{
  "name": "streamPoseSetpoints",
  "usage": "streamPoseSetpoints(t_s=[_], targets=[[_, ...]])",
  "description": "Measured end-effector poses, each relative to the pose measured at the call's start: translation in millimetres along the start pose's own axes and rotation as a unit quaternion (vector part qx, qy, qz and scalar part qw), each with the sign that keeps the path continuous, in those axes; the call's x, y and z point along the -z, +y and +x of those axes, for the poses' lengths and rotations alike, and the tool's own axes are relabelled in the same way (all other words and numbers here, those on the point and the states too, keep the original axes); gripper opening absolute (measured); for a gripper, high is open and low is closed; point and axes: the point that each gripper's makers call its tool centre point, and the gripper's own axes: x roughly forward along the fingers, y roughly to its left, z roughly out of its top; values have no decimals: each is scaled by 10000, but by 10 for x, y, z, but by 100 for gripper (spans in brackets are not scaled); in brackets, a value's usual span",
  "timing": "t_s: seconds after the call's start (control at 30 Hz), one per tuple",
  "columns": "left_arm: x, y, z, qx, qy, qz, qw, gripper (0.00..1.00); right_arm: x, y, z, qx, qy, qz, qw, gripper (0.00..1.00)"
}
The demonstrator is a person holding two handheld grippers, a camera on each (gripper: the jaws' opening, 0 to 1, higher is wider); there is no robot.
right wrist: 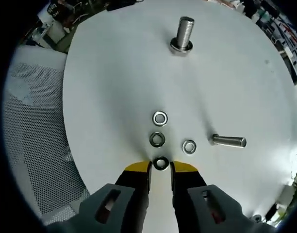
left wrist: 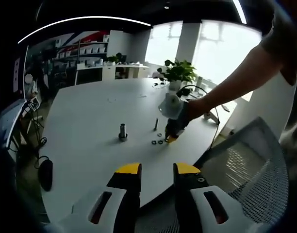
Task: Place the washer onto the threaded stud by aligning its center hole with the stud, sliding it down to the base, and recovering from edge contact or off-axis alignment until the washer reaches the visible bottom stop.
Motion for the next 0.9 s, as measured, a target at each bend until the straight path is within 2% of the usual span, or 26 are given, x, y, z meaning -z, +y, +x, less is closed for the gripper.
streamPoseSetpoints(t_s=[0.13, 0.33, 0.37, 0.4, 0.8, 0.9], targets=[[-4, 7, -1, -10, -9, -5, 10000, 24, 2, 1, -4, 19, -73, -226, 9997, 16], [-7, 11, -1, -14, -15, -6, 10000, 23, -2, -23, 0, -51, -119, 16, 9999, 15], [-8, 12, -2, -10, -22, -14, 10000, 23, 50, -6, -8, -32, -14, 177, 9998, 14], [-4, 14, -2, -11, -14, -19, 10000, 23, 33, -30, 19, -51, -76, 52, 9999, 14], [-19, 30, -15, -59, -56, -16, 10000, 23, 10, -25, 4, 47, -213, 135, 9997, 13], [-3, 34, -12, -82, -8, -11, 10000, 23, 22, 17, -4, -32, -198, 142, 9997, 13]])
